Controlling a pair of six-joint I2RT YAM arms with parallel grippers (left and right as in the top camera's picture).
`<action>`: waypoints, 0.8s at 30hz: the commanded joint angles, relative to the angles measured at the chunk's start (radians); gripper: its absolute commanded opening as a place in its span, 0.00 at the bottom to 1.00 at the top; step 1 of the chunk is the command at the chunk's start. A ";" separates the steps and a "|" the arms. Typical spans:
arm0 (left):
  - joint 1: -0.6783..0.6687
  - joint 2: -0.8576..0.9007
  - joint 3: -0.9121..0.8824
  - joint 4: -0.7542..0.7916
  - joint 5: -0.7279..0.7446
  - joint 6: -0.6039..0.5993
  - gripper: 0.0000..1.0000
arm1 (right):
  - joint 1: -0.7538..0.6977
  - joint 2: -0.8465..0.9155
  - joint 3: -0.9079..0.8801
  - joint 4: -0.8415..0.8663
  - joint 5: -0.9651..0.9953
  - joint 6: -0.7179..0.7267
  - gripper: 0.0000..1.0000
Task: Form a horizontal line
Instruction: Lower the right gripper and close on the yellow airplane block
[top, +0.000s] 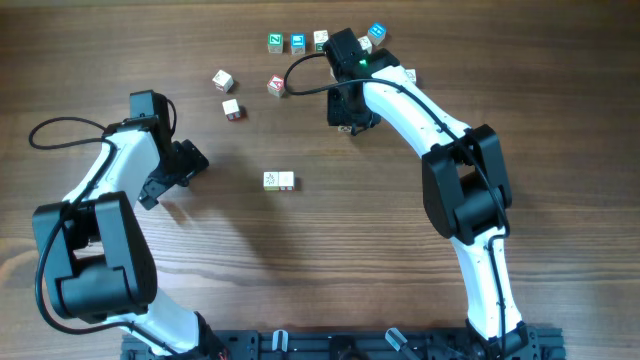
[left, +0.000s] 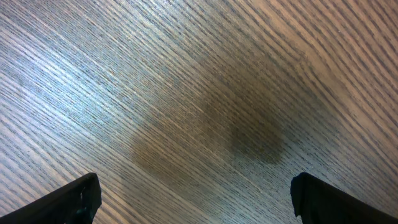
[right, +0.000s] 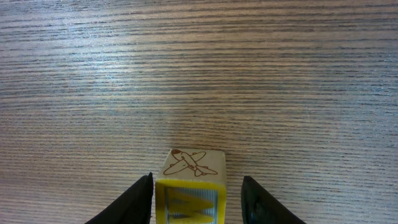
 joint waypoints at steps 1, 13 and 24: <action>0.005 0.010 0.000 0.000 0.005 -0.014 1.00 | 0.004 0.024 -0.007 0.006 -0.008 0.000 0.46; 0.005 0.010 0.000 0.000 0.005 -0.014 1.00 | 0.003 0.024 -0.007 0.019 -0.008 -0.002 0.36; 0.005 0.010 0.000 0.000 0.005 -0.014 1.00 | 0.003 0.024 -0.007 0.028 -0.008 -0.002 0.37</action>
